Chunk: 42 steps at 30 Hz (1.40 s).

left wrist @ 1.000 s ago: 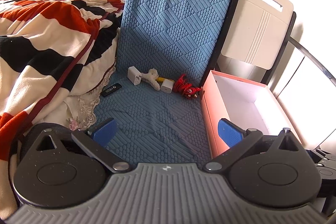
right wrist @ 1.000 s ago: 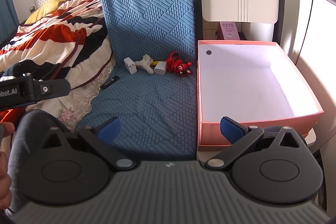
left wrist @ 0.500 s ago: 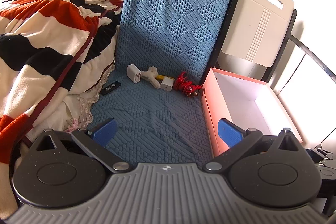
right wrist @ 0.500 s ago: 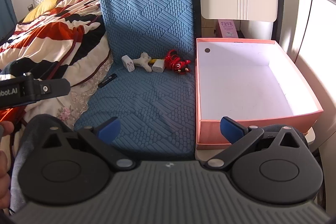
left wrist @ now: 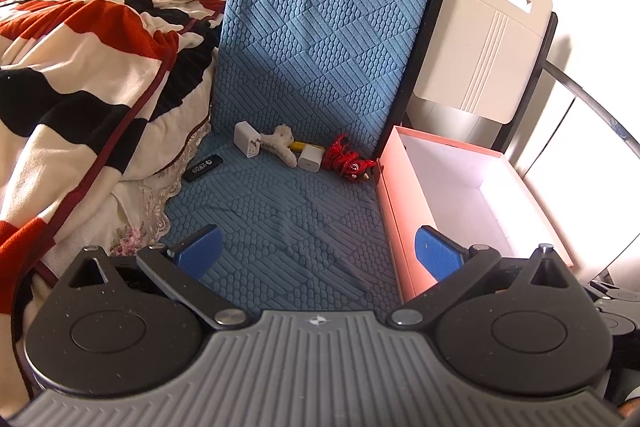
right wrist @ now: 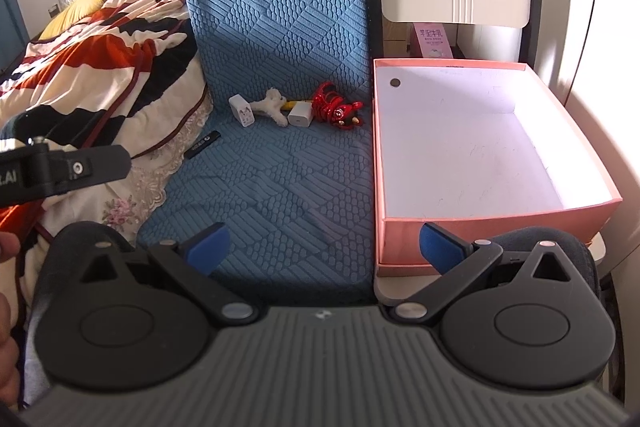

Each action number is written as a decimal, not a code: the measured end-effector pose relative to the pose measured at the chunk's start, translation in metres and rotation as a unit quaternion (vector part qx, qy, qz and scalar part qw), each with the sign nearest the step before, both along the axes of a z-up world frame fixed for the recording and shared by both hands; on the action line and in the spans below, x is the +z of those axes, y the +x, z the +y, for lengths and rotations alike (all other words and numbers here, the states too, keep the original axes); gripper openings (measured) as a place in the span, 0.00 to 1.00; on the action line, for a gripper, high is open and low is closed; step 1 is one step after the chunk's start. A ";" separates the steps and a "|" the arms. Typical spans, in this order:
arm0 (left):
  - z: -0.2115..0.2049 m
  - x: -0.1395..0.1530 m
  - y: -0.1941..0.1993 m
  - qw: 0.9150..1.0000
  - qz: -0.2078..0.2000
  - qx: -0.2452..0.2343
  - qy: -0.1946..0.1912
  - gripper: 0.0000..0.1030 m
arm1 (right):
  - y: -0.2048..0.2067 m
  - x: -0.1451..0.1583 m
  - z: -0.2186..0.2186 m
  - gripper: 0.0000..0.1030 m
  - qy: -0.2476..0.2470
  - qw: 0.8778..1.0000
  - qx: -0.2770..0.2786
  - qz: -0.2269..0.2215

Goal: Organize rigid objects

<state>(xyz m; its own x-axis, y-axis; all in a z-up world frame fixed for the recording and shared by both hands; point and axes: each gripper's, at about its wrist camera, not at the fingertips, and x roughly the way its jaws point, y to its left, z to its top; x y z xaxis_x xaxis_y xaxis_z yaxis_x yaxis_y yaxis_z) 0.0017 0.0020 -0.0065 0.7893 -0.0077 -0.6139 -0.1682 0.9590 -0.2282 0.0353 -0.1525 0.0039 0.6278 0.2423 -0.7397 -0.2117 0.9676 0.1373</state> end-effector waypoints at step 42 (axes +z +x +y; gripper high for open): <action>0.045 -0.080 0.111 1.000 -0.008 0.015 0.024 1.00 | 0.085 -0.076 0.028 1.00 -0.004 0.999 0.034 0.030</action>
<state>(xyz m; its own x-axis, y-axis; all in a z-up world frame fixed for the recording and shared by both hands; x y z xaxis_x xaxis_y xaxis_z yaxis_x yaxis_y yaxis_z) 0.1130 0.0469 -0.0866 0.7986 0.0451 -0.6001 -0.1934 0.9635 -0.1850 0.1203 -0.1247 -0.0722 0.5641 0.2772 -0.7778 -0.2690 0.9523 0.1443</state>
